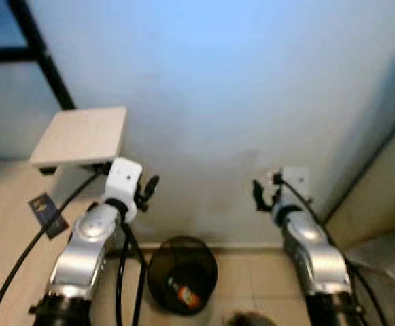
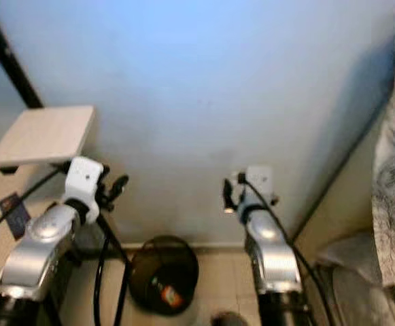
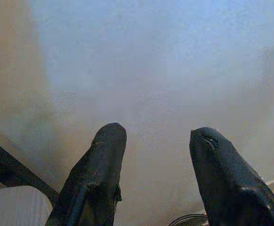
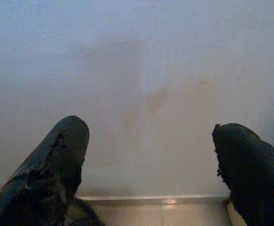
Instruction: Clean up the room
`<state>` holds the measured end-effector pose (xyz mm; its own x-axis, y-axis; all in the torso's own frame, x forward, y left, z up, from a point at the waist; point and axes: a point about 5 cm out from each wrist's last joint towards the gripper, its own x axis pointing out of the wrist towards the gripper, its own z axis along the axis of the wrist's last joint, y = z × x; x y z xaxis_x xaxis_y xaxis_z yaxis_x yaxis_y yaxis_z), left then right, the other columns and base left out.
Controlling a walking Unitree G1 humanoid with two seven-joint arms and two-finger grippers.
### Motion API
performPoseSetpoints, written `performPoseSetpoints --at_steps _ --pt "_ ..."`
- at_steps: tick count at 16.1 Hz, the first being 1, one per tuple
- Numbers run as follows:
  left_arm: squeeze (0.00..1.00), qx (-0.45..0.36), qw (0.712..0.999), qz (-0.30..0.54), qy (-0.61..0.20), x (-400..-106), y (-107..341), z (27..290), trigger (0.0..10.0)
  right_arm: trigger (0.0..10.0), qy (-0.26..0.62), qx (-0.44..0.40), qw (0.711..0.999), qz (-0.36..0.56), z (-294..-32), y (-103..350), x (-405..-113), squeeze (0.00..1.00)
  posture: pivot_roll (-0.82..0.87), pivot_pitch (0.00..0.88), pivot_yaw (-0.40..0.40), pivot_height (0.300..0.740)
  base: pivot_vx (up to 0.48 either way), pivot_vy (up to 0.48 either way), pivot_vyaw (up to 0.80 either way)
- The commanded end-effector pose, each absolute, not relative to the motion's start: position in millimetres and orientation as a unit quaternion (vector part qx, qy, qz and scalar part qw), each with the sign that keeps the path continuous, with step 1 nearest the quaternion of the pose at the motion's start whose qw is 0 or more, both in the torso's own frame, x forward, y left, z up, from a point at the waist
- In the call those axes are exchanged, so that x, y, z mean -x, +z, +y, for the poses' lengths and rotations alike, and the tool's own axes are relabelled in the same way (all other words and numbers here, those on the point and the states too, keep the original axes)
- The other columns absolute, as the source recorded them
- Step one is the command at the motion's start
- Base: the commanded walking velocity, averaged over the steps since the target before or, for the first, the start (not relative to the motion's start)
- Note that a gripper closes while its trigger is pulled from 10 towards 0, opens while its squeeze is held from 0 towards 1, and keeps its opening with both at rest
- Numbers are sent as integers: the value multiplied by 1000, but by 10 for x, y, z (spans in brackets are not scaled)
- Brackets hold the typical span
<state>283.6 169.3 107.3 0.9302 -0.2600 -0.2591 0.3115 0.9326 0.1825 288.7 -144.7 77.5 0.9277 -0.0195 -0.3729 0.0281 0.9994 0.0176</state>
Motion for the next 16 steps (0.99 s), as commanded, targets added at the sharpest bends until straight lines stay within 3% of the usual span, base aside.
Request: performPoseSetpoints --at_steps 1,11,16 --pt "0 -105 975 113 -158 -2885 1114 1654 10000 10000 -16 -12 982 188 -1491 806 -2920 1000 -25 0 90 740 0 0 -788" --pt "0 -82 980 116 -140 -2942 1107 1672 10000 10000 -12 -4 981 192 -1520 786 -2937 1000 -3 0 63 740 0 0 -787" --pt "0 -34 988 111 -105 -2986 1099 1661 10000 10000 -24 28 983 177 -1671 874 -2992 1000 -48 0 56 740 0 0 -786"
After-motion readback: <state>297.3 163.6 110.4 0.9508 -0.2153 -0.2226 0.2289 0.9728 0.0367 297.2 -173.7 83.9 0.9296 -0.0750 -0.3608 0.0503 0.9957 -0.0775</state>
